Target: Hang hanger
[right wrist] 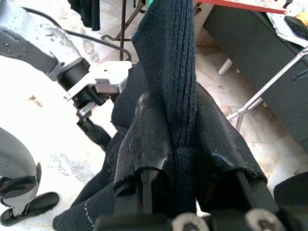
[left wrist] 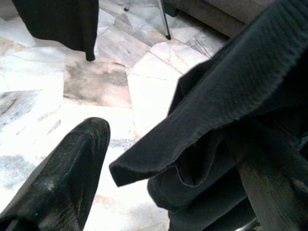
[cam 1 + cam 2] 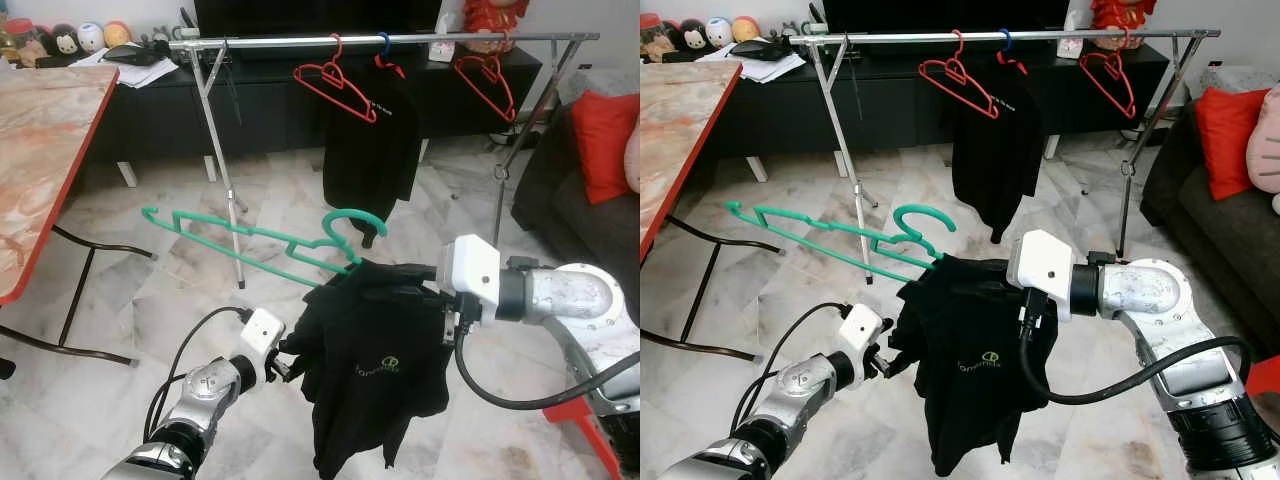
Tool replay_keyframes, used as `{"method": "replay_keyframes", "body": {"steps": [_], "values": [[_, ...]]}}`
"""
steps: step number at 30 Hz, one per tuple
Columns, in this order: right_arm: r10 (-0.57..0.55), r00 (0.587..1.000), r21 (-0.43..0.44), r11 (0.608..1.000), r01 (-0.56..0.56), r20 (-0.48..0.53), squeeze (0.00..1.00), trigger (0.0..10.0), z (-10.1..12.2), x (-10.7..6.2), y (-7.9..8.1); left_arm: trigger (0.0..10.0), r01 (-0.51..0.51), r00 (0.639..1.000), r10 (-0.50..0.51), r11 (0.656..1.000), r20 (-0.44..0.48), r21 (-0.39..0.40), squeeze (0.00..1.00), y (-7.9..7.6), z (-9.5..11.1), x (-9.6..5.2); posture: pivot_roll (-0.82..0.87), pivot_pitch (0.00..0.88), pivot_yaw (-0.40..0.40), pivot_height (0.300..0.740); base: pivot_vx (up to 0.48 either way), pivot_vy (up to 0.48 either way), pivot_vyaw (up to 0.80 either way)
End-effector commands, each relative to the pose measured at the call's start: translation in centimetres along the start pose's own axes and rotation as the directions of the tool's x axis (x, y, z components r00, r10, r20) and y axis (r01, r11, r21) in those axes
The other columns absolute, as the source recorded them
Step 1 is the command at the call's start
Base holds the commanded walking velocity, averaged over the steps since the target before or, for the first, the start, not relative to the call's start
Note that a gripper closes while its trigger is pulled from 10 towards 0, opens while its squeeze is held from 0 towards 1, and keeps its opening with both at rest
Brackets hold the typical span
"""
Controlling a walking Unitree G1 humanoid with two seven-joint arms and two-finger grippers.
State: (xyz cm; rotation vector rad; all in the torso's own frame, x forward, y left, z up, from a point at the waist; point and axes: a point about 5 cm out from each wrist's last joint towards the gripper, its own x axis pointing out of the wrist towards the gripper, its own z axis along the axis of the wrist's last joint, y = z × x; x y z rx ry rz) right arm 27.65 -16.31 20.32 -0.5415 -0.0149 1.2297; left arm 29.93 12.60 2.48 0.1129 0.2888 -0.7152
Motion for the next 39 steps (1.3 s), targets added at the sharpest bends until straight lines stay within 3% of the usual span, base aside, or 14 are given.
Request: {"method": "replay_keyframes", "body": {"steps": [1, 10, 11, 12, 13, 14, 15, 39], "values": [[0.017, 1.0, -0.031, 0.999, -0.016, 0.019, 0.0, 0.0, 0.8, -0.2, 0.2, 10.0, -0.005, 1.0, 0.005, 1.0, 0.003, -0.012, 0.0, 0.2, -0.3, -0.4, -0.24, 0.054, -0.026, 0.74, 0.0, 0.0, 0.0], [0.021, 1.0, -0.028, 0.999, -0.021, 0.01, 0.0, 0.0, 0.6, -0.2, 0.3, 10.0, -0.019, 1.0, 0.019, 1.0, 0.007, -0.017, 0.0, 0.4, -0.2, -0.4, -0.24, 0.054, -0.026, 0.74, 0.0, 0.0, 0.0], [0.026, 1.0, -0.029, 0.999, -0.026, 0.013, 0.0, 0.0, 0.6, -0.1, 0.4, 4.9, -0.01, 1.0, 0.01, 1.0, 0.002, -0.014, 0.0, 0.2, -0.3, -0.3, -0.24, 0.055, -0.026, 0.74, 0.0, 0.0, 0.0], [0.03, 0.999, -0.031, 0.999, -0.03, 0.016, 0.0, 0.0, 0.7, 0.0, 0.4, 4.8, -0.002, 1.0, 0.002, 1.0, -0.003, -0.012, 0.0, -0.1, -0.4, -0.2, -0.25, 0.055, -0.026, 0.74, 0.0, 0.0, 0.0], [0.034, 0.999, -0.033, 0.999, -0.034, 0.02, 0.0, 0.0, 0.8, 0.1, 0.5, 2.8, 0.005, 1.0, -0.005, 1.0, -0.006, -0.012, 0.0, -0.2, -0.4, -0.1, -0.25, 0.055, -0.026, 0.74, 0.0, 0.0, 0.0], [0.037, 0.999, -0.036, 0.999, -0.036, 0.025, 0.0, 0.0, 0.9, 0.2, 0.5, 2.8, 0.01, 1.0, -0.01, 1.0, -0.008, -0.013, 0.0, -0.4, -0.4, 0.0, -0.25, 0.055, -0.026, 0.74, 0.0, 0.0, 0.0], [0.039, 0.999, -0.038, 0.999, -0.038, 0.027, 0.0, 0.0, 1.0, 0.2, 0.4, 0.0, 0.015, 1.0, -0.015, 1.0, -0.009, -0.014, 0.0, -0.5, -0.4, 0.1, -0.25, 0.055, -0.026, 0.74, 0.0, 0.0, 0.0], [0.012, 1.0, -0.045, 0.999, -0.011, 0.027, 0.0, 0.0, 1.0, 0.2, 0.1, 0.0, 0.061, 0.996, -0.064, 0.997, -0.068, -0.043, 0.0, -1.3, -2.0, -0.4, -0.24, 0.05, -0.021, 0.74, 0.0, 0.0, 0.0]]}}
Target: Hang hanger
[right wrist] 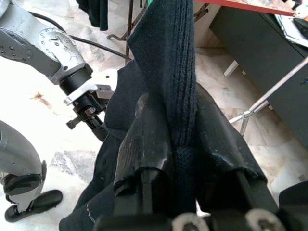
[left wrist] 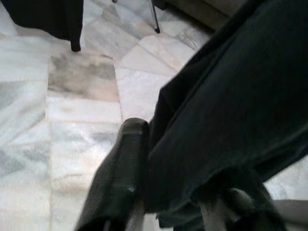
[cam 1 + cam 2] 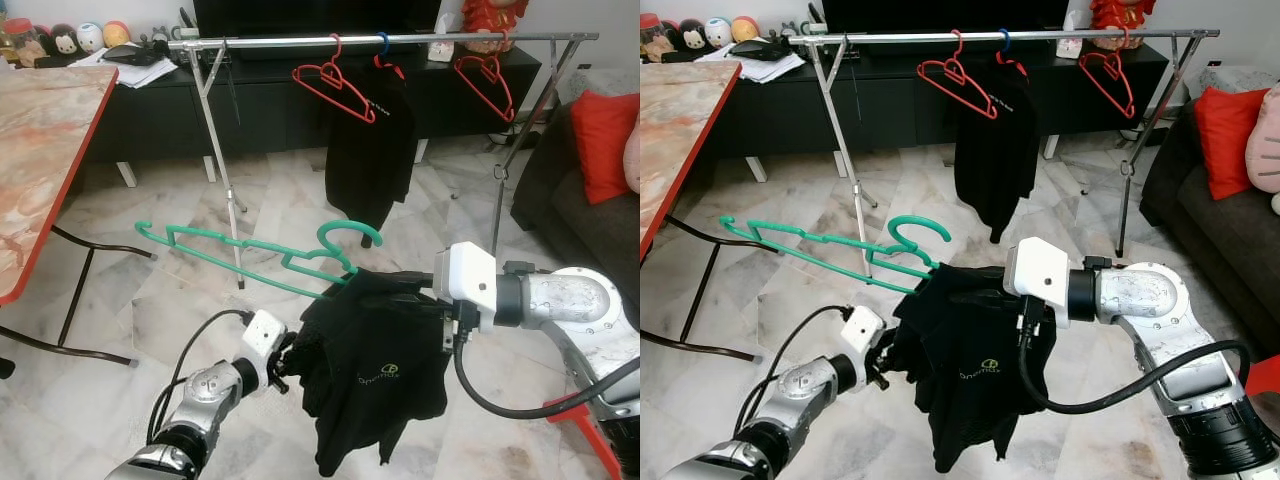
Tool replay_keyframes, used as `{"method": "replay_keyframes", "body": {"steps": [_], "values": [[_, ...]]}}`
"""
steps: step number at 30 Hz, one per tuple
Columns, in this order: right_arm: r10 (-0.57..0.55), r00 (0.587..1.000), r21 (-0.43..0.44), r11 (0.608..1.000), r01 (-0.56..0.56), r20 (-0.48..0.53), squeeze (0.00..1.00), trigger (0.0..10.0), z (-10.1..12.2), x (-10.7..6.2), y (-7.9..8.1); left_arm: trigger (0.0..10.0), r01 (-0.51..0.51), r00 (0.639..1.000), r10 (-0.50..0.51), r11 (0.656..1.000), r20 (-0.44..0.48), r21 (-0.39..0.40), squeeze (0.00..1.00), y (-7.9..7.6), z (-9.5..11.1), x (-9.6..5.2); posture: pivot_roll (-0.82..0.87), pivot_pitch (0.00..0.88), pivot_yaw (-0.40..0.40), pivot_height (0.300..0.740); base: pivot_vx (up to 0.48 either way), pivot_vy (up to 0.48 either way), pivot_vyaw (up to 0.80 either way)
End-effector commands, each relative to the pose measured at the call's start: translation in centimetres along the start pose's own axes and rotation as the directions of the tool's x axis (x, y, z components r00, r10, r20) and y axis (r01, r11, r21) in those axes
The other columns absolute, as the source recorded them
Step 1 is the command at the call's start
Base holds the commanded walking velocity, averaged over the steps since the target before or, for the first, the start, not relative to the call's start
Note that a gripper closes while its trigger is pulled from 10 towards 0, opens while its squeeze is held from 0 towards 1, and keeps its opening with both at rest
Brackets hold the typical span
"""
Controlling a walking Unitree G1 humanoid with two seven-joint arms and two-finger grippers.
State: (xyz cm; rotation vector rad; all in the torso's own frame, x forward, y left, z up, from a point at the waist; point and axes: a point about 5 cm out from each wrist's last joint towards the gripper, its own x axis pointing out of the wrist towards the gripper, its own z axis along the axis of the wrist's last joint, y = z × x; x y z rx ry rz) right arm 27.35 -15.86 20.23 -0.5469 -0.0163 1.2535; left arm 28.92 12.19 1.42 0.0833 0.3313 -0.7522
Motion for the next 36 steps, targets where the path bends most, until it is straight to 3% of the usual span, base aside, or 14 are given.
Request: {"method": "replay_keyframes", "body": {"steps": [1, 20, 23, 27, 30, 35, 36], "values": [[-0.011, 1.0, -0.037, 0.999, 0.012, 0.024, 0.0, 0.0, 0.9, -0.1, -0.3, 0.0, 0.017, 0.999, -0.017, 1.0, -0.044, -0.008, 0.0, -0.3, -0.9, -0.3, -0.24, 0.05, -0.021, 0.74, 0.0, 0.0, 0.0], [-0.024, 1.0, -0.025, 0.999, 0.024, 0.017, 0.0, 0.0, 0.4, 0.0, -0.2, 0.0, -0.034, 0.998, 0.031, 0.998, -0.05, -0.048, 0.0, 0.0, -1.1, -0.3, -0.23, 0.043, -0.021, 0.74, 0.0, 0.0, 0.0], [-0.031, 0.999, -0.008, 0.999, 0.031, -0.015, 0.0, 0.0, -0.5, -0.2, -0.1, 0.0, -0.075, 0.996, 0.071, 0.995, -0.051, -0.068, 0.0, 0.4, -1.3, -0.6, -0.23, 0.042, -0.023, 0.74, 0.0, 0.0, 0.0], [-0.035, 0.986, 0.006, 0.999, 0.036, -0.163, 0.0, 0.0, -3.5, -1.2, 0.4, 0.0, -0.162, 0.983, 0.158, 0.986, -0.098, -0.036, 0.0, 1.2, -1.8, -1.2, -0.23, 0.039, -0.025, 0.74, 0.0, 0.0, 0.0], [-0.045, 0.98, 0.031, 0.998, 0.052, -0.196, 0.0, 0.0, -4.5, -1.7, 0.7, 0.0, -0.2, 0.973, 0.195, 0.98, -0.124, -0.022, 0.0, 1.6, -2.1, -1.5, -0.23, 0.038, -0.023, 0.74, 0.0, 0.0, 0.0], [-0.04, 0.971, 0.028, 0.998, 0.048, -0.237, 0.0, 0.0, -5.4, -2.1, 1.0, 0.0, -0.28, 0.949, 0.275, 0.96, -0.155, -0.008, 0.0, 2.5, -2.3, -2.0, -0.22, 0.037, -0.021, 0.74, 0.0, 0.0, 0.0], [-0.036, 0.963, 0.021, 0.999, 0.043, -0.266, 0.0, 0.0, -5.8, -2.3, 1.2, 0.0, -0.344, 0.922, 0.338, 0.939, -0.187, 0.001, 0.0, 3.1, -2.6, -2.4, -0.22, 0.035, -0.019, 0.74, 0.0, 0.0, 0.0]]}}
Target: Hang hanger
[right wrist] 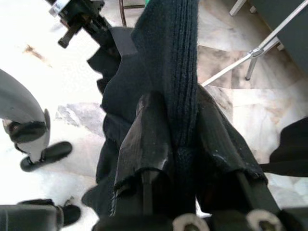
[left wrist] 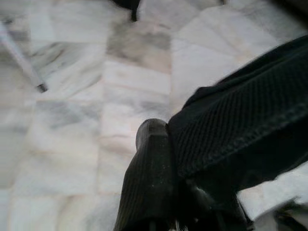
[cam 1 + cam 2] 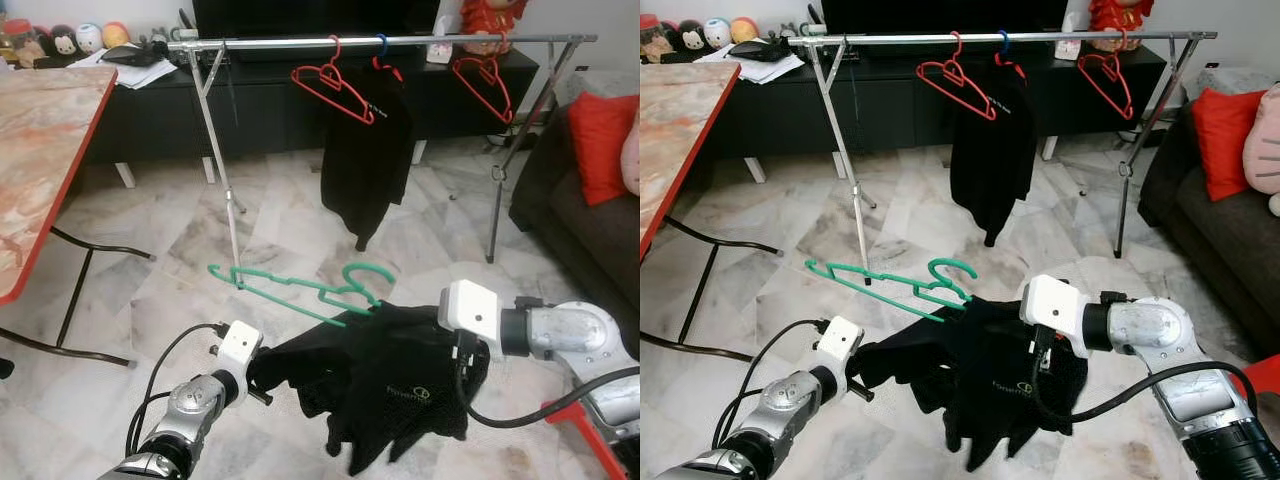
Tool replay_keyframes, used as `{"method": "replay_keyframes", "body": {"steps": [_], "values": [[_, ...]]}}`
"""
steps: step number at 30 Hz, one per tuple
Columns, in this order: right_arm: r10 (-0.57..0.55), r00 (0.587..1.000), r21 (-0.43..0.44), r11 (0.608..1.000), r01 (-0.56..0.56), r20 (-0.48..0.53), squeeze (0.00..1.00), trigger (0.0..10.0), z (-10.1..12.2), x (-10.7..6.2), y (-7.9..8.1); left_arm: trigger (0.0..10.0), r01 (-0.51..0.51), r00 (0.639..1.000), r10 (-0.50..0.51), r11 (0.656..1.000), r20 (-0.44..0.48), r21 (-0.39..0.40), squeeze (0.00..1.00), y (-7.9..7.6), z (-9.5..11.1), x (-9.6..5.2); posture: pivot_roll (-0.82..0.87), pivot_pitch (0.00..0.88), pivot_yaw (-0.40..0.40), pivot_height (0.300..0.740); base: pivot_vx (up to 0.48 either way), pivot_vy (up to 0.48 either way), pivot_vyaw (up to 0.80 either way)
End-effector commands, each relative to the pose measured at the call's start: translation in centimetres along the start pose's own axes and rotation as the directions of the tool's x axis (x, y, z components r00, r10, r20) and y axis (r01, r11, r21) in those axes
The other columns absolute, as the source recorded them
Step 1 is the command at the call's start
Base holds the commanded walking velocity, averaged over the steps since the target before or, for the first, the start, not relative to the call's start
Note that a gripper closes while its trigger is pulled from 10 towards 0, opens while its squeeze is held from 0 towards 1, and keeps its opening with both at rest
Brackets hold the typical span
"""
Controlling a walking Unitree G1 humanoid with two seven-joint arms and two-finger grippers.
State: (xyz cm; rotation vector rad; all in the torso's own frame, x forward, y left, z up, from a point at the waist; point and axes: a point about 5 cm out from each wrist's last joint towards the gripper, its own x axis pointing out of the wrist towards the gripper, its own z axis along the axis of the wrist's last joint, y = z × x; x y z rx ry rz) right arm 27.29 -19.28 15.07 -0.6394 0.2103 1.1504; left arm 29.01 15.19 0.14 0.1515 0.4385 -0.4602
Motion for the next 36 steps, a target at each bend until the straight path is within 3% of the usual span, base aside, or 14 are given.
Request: {"method": "replay_keyframes", "body": {"steps": [1, 2, 3, 4, 5, 6, 12, 20, 24, 36], "values": [[-0.015, 0.999, -0.034, 0.999, 0.014, -0.039, 0.0, 0.0, -0.4, -0.6, -0.2, 0.0, -0.094, 0.993, 0.094, 0.996, -0.076, -0.005, 0.0, 1.4, -1.0, -0.6, -0.22, 0.034, -0.018, 0.74, 0.0, 0.0, 0.0], [-0.026, 0.999, -0.027, 0.999, 0.025, -0.039, 0.0, 0.0, -0.5, -0.7, -0.3, 0.0, -0.121, 0.988, 0.118, 0.992, -0.104, -0.024, 0.0, 1.7, -1.3, -0.7, -0.22, 0.034, -0.017, 0.74, 0.0, 0.0, 0.0], [-0.037, 0.999, -0.022, 0.999, 0.037, -0.032, 0.0, 0.0, -0.6, -0.8, -0.4, 1.3, -0.117, 0.987, 0.11, 0.992, -0.121, -0.048, 0.0, 1.7, -1.6, -0.8, -0.22, 0.034, -0.017, 0.74, 0.0, 0.0, 0.0], [-0.053, 0.998, -0.011, 0.999, 0.053, -0.02, 0.0, 0.0, -0.6, -0.8, -0.5, 3.3, -0.095, 0.987, 0.085, 0.993, -0.136, -0.071, 0.0, 1.4, -1.8, -0.8, -0.22, 0.031, -0.017, 0.74, 0.0, 0.0, 0.0], [-0.063, 0.998, -0.004, 0.998, 0.063, -0.012, 0.0, 0.0, -0.6, -0.9, -0.6, 3.3, -0.077, 0.988, 0.065, 0.993, -0.143, -0.085, 0.0, 1.3, -2.0, -0.8, -0.22, 0.031, -0.016, 0.74, 0.0, 0.0, 0.0], [-0.065, 0.998, 0.015, 0.998, 0.065, 0.008, 0.0, 0.0, -0.6, -0.9, -0.6, 10.0, -0.044, 0.988, 0.031, 0.995, -0.153, -0.084, 0.0, 0.9, -2.2, -0.8, -0.22, 0.031, -0.015, 0.74, 0.0, 0.0, 0.0], [-0.012, 1.0, 0.034, 0.999, 0.011, 0.017, 0.0, 0.0, -0.9, -1.4, 0.1, 10.0, -0.034, 0.982, 0.018, 0.996, -0.187, -0.084, 0.0, 0.5, -2.7, -0.8, -0.22, 0.037, -0.012, 0.74, 0.0, 0.0, 0.0], [0.006, 0.968, -0.045, 0.999, -0.018, -0.25, 0.0, 0.0, -4.3, -3.6, 0.4, 10.0, -0.097, 0.973, 0.074, 0.991, -0.221, -0.093, 0.0, 1.8, -2.9, -1.3, -0.22, 0.054, -0.004, 0.74, 0.0, 0.0, 0.0], [0.077, 0.904, -0.059, 0.992, -0.112, -0.421, 0.0, 0.0, -6.4, -5.4, 1.2, 10.0, -0.098, 0.97, 0.076, 0.992, -0.23, -0.085, 0.0, 2.1, -2.9, -1.5, -0.22, 0.066, 0.001, 0.74, 0.0, 0.0, 0.0], [0.062, 0.859, -0.109, 0.985, -0.135, -0.508, 0.0, 0.0, -7.7, -5.6, 1.4, 10.0, -0.118, 0.968, 0.095, 0.989, -0.233, -0.087, 0.0, 2.7, -2.8, -1.6, -0.21, 0.078, 0.011, 0.74, 0.0, 0.0, 0.0]]}}
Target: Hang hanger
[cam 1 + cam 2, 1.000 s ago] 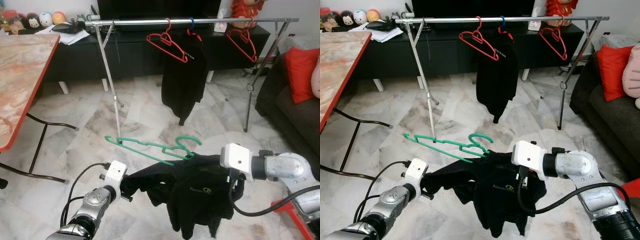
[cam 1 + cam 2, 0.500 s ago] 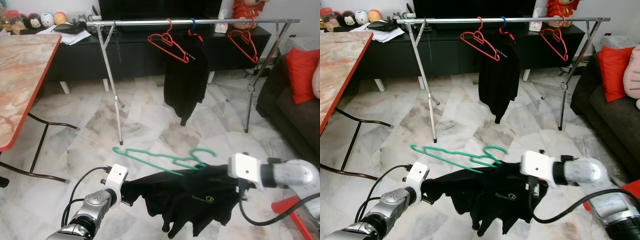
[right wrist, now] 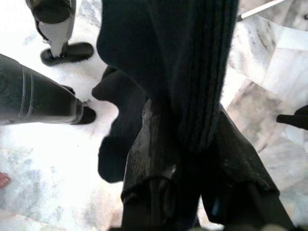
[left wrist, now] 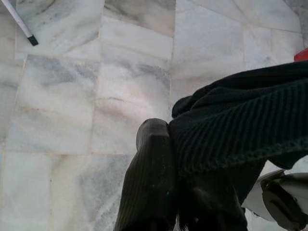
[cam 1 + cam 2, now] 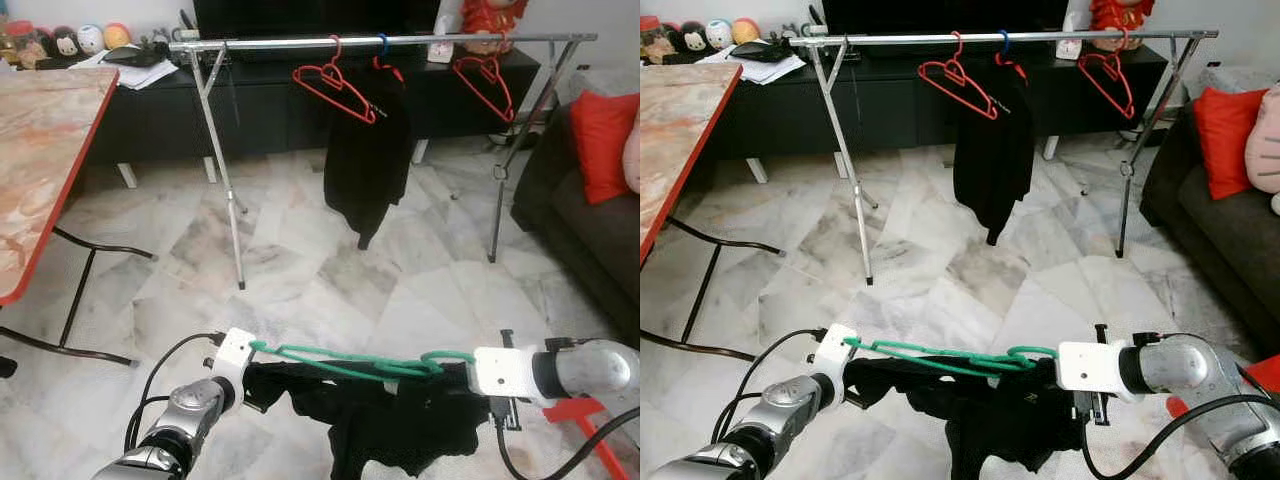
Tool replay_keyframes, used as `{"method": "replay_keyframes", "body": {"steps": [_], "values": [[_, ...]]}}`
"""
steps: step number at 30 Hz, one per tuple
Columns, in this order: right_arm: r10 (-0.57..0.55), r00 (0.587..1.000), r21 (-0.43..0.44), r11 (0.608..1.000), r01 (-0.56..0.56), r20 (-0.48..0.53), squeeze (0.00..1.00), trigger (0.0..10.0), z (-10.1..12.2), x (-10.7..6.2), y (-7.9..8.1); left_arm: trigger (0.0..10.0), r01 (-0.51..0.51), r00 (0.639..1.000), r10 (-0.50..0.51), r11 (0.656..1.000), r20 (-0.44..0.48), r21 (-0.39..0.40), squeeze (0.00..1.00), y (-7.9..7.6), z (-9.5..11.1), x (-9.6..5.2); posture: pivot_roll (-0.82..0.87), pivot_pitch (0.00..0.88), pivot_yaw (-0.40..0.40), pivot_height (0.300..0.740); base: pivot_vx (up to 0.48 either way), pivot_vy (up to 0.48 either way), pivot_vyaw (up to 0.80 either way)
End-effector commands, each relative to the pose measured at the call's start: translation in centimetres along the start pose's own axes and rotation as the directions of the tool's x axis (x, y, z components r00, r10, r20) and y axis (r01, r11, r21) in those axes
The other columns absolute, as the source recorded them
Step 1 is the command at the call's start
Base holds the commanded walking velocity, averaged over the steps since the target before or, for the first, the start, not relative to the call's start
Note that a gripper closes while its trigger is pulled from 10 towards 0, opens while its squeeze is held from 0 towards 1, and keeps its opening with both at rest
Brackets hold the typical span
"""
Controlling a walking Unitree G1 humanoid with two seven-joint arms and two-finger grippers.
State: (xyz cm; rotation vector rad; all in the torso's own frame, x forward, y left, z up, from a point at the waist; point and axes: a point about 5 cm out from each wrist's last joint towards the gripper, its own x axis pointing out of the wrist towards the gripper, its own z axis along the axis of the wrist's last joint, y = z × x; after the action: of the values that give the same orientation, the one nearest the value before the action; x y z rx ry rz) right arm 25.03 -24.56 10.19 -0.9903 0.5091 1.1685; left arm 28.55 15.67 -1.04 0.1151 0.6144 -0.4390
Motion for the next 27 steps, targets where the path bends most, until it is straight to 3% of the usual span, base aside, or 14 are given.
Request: {"method": "replay_keyframes", "body": {"steps": [1, 5, 8, 11, 20, 27], "values": [[-0.023, 0.986, -0.009, 1.0, 0.022, -0.167, 0.0, 0.0, -2.6, -2.1, -0.5, 10.0, -0.129, 0.99, 0.127, 0.991, -0.054, -0.032, 0.0, 2.8, -1.2, -1.3, -0.21, 0.075, 0.01, 0.74, 0.0, 0.0, 0.0], [-0.037, 0.985, -0.018, 0.999, 0.035, -0.168, 0.0, 0.0, -2.6, -2.0, -0.6, 10.0, -0.139, 0.989, 0.137, 0.99, -0.047, -0.036, 0.0, 2.9, -1.0, -1.3, -0.21, 0.075, 0.01, 0.74, 0.0, 0.0, 0.0], [-0.078, 0.99, -0.026, 0.997, 0.075, -0.119, 0.0, 0.0, -2.5, -1.5, -0.8, 10.0, -0.216, 0.976, 0.217, 0.973, 0.005, -0.087, 0.0, 3.8, 0.5, -1.2, -0.21, 0.067, 0.007, 0.74, 0.0, 0.0, 0.0], [-0.061, 0.991, -0.02, 0.998, 0.059, -0.118, 0.0, 0.0, -2.6, -1.4, -0.7, 10.0, -0.223, 0.974, 0.226, 0.97, 0.015, -0.1, 0.0, 3.9, 0.8, -1.2, -0.21, 0.065, 0.007, 0.74, 0.0, 0.0, 0.0], [0.042, 0.96, -0.072, 0.995, -0.064, -0.276, 0.0, 0.0, -5.0, -1.6, 0.8, 10.0, -0.253, 0.958, 0.271, 0.953, 0.093, -0.164, 0.0, 5.2, 3.6, -1.2, -0.21, 0.05, 0.008, 0.74, 0.0, 0.0, 0.0], [0.074, 0.924, -0.079, 0.991, -0.112, -0.375, 0.0, 0.0, -6.2, -1.8, 1.2, 10.0, -0.248, 0.958, 0.266, 0.957, 0.112, -0.152, 0.0, 5.7, 4.4, -1.4, -0.21, 0.042, 0.008, 0.74, 0.0, 0.0, 0.0]]}}
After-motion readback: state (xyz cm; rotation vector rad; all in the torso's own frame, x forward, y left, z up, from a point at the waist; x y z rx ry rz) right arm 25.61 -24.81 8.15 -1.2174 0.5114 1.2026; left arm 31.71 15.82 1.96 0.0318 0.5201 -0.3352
